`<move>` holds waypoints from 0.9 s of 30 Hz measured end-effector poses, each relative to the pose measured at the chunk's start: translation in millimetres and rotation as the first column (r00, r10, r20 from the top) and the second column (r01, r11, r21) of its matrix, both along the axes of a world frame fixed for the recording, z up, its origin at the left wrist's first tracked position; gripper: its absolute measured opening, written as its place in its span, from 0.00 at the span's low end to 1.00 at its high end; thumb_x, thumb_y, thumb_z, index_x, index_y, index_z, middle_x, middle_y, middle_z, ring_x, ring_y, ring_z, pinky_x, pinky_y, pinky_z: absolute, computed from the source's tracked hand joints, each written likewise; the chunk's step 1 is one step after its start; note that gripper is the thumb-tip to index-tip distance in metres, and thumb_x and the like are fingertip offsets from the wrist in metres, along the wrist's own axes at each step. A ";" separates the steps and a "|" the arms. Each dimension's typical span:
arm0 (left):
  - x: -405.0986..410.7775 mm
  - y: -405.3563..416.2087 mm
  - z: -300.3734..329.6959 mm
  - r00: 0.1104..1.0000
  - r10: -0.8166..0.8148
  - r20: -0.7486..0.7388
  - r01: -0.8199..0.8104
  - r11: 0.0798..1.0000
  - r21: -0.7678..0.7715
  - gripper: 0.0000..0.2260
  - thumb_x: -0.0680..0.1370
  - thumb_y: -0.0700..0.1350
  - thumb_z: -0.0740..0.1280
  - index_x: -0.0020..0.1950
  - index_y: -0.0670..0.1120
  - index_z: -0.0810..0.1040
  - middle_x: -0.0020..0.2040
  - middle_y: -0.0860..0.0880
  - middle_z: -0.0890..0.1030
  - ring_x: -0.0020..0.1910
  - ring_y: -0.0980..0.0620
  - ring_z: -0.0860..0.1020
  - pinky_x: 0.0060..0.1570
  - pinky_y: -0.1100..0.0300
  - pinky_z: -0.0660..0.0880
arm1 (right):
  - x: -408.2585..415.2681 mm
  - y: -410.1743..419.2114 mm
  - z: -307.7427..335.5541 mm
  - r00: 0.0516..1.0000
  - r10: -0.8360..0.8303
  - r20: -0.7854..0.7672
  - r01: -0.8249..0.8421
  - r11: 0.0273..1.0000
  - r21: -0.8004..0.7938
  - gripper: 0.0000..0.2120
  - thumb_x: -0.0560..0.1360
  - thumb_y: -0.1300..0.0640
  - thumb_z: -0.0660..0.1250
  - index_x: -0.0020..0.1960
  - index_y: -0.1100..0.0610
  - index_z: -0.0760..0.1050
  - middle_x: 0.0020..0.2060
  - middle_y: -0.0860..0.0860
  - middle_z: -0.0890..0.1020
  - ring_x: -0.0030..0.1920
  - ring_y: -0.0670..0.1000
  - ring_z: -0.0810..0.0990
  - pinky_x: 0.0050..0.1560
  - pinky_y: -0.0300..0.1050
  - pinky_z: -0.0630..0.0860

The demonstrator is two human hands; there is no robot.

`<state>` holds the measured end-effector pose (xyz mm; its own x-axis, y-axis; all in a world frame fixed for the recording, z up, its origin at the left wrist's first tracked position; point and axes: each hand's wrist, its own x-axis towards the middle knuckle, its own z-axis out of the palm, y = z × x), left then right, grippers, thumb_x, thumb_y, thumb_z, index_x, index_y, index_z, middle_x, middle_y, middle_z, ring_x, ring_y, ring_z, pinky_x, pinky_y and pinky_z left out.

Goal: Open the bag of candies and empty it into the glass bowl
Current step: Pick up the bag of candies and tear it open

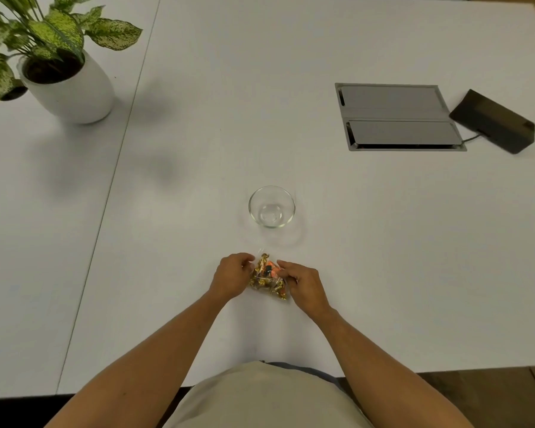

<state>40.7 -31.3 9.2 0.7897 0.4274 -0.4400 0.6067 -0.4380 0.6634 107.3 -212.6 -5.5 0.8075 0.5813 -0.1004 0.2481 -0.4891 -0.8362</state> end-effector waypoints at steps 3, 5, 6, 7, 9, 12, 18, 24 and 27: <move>-5.2 -0.7 3.3 1.000 0.021 -0.014 -0.022 0.998 -0.065 0.08 0.77 0.40 0.67 0.53 0.41 0.83 0.52 0.43 0.85 0.49 0.49 0.80 0.49 0.62 0.73 | -0.7 -1.6 2.6 0.999 -0.004 -0.040 0.005 1.000 0.009 0.12 0.74 0.72 0.66 0.52 0.62 0.84 0.58 0.59 0.83 0.60 0.55 0.81 0.63 0.41 0.75; -9.2 -1.7 4.9 0.999 0.035 -0.013 -0.036 0.994 -0.102 0.04 0.76 0.39 0.68 0.47 0.43 0.83 0.46 0.45 0.84 0.44 0.51 0.79 0.43 0.66 0.71 | -1.4 -2.9 4.2 0.998 -0.009 -0.059 0.009 1.000 0.003 0.13 0.74 0.72 0.65 0.52 0.61 0.84 0.60 0.60 0.82 0.62 0.55 0.80 0.65 0.47 0.75; -10.7 -2.3 6.3 0.998 0.055 -0.004 -0.056 0.992 -0.111 0.03 0.76 0.39 0.68 0.46 0.43 0.82 0.43 0.47 0.83 0.43 0.52 0.78 0.40 0.68 0.70 | -1.5 -3.3 4.2 0.998 -0.008 -0.055 0.007 1.000 -0.017 0.14 0.75 0.72 0.64 0.53 0.61 0.84 0.61 0.61 0.81 0.63 0.56 0.79 0.66 0.48 0.74; -12.1 -2.7 7.9 0.997 0.080 0.006 -0.078 0.990 -0.121 0.03 0.76 0.40 0.68 0.45 0.44 0.82 0.42 0.49 0.82 0.42 0.53 0.78 0.39 0.69 0.69 | -1.9 -3.4 4.1 0.999 -0.002 -0.045 0.000 0.999 -0.045 0.14 0.75 0.72 0.64 0.54 0.61 0.83 0.63 0.61 0.80 0.65 0.56 0.77 0.68 0.48 0.72; -13.7 -4.1 10.5 0.993 0.121 0.016 -0.117 0.980 -0.158 0.02 0.76 0.42 0.68 0.44 0.45 0.80 0.41 0.50 0.81 0.42 0.53 0.78 0.39 0.67 0.70 | -3.7 -2.5 3.9 1.000 0.014 -0.018 -0.015 0.994 -0.106 0.13 0.77 0.69 0.64 0.57 0.60 0.81 0.66 0.60 0.76 0.68 0.56 0.73 0.69 0.44 0.67; -15.9 -6.5 13.8 0.985 0.172 0.008 -0.165 0.954 -0.252 0.03 0.76 0.41 0.69 0.42 0.45 0.79 0.41 0.48 0.82 0.41 0.51 0.79 0.43 0.59 0.77 | -9.3 0.4 4.4 0.995 -0.028 0.100 0.043 0.987 -0.154 0.14 0.77 0.66 0.66 0.61 0.57 0.78 0.66 0.56 0.75 0.67 0.53 0.70 0.66 0.41 0.66; -18.1 -14.1 22.6 0.968 0.249 0.037 -0.210 0.879 -0.428 0.02 0.75 0.39 0.70 0.42 0.42 0.80 0.39 0.44 0.84 0.40 0.47 0.84 0.37 0.57 0.81 | -19.8 21.1 29.0 0.982 -0.105 -0.158 0.103 0.994 -0.022 0.07 0.76 0.51 0.68 0.50 0.53 0.81 0.43 0.48 0.84 0.42 0.44 0.82 0.45 0.41 0.79; -17.6 -17.3 32.8 0.964 0.254 0.075 -0.194 0.870 -0.454 0.01 0.73 0.36 0.72 0.43 0.38 0.81 0.36 0.42 0.84 0.35 0.49 0.84 0.35 0.60 0.80 | -9.8 24.1 46.8 0.910 -0.108 -0.400 0.110 0.994 -0.019 0.08 0.75 0.50 0.71 0.48 0.54 0.84 0.42 0.49 0.86 0.42 0.47 0.84 0.44 0.39 0.79; -16.4 -18.0 37.5 0.977 0.195 0.086 -0.144 0.901 -0.408 0.03 0.70 0.34 0.73 0.42 0.39 0.83 0.36 0.42 0.85 0.35 0.49 0.84 0.37 0.60 0.81 | -7.6 25.9 52.4 0.888 -0.105 -0.448 0.104 0.994 -0.028 0.05 0.73 0.55 0.72 0.46 0.55 0.85 0.41 0.52 0.87 0.42 0.52 0.85 0.46 0.46 0.82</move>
